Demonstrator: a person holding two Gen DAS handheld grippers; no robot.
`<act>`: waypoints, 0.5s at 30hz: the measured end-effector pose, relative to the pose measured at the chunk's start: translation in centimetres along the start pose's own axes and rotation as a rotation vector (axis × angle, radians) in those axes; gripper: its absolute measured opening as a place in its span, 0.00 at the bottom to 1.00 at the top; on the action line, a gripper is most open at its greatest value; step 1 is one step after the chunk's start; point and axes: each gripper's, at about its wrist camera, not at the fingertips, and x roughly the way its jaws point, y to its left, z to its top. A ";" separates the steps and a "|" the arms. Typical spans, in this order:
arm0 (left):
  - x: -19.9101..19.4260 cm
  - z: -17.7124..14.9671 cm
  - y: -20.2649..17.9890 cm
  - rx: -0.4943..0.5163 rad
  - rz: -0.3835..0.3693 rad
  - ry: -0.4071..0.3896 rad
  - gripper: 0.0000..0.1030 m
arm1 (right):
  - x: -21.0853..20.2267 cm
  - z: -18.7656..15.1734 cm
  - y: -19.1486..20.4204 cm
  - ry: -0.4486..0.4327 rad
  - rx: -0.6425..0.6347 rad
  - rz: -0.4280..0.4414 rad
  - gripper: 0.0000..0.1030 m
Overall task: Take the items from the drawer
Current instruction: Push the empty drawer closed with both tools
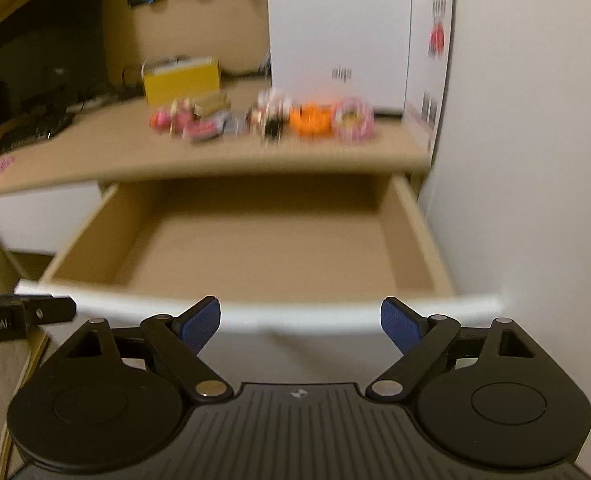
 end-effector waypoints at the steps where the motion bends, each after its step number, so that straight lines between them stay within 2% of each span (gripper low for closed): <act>1: 0.1 -0.3 -0.3 0.004 0.008 0.010 0.26 | 0.2 -0.5 0.0 0.015 -0.004 0.003 0.85; 5: 1.3 -0.8 -0.5 0.007 0.023 0.027 0.26 | 1.3 -1.9 0.0 0.041 -0.022 -0.025 0.85; 10: 2.5 -1.3 -0.2 -0.008 0.006 0.030 0.26 | 2.5 -2.2 -0.5 0.063 -0.029 -0.081 0.85; 15: 3.5 -1.0 0.4 -0.022 -0.021 0.012 0.26 | 3.1 -1.6 -0.9 0.043 -0.008 -0.090 0.85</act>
